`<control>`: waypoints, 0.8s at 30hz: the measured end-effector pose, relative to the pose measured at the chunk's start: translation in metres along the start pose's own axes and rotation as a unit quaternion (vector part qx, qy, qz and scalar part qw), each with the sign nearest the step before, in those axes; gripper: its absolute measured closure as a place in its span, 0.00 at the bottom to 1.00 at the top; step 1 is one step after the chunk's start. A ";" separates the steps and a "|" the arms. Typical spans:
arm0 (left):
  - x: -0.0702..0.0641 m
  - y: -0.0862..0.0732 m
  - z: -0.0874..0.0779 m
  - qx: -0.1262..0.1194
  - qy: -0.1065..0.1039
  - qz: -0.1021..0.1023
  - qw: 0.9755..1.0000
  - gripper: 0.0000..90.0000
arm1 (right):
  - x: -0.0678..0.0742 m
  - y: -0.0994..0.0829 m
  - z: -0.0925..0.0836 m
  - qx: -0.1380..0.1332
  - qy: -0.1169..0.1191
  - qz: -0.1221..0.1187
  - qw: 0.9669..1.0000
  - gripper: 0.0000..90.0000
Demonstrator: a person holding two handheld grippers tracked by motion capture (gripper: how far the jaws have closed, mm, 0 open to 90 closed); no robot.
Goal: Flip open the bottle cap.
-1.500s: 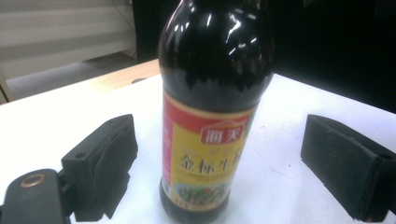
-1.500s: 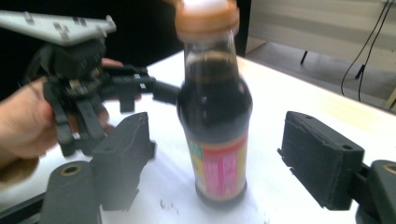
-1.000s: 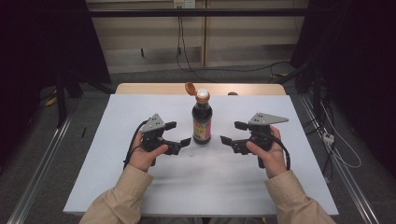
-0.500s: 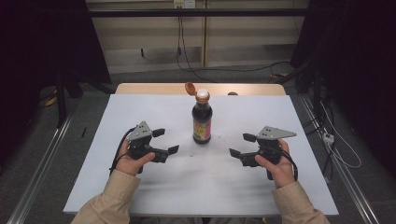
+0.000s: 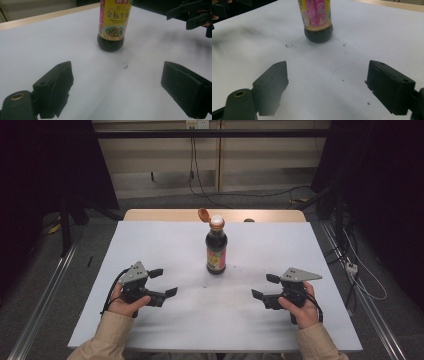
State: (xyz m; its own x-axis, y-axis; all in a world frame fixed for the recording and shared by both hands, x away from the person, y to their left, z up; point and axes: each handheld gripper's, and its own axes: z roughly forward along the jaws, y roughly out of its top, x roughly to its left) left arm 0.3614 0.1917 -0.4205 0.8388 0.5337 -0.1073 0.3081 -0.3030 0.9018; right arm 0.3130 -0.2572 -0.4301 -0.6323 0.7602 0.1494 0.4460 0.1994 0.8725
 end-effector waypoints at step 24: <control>0.010 -0.020 -0.029 -0.006 0.020 -0.009 1.000 0.12 | -0.005 -0.026 -0.022 -0.007 -0.017 0.004 1.000 0.18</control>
State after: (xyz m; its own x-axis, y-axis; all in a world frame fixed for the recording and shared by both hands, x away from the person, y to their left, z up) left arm 0.3505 0.2261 -0.4278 0.8150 0.5697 -0.1062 0.3165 -0.2840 0.9051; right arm 0.2907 -0.2800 -0.4434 -0.6070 0.7822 0.1405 0.4416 0.1850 0.8779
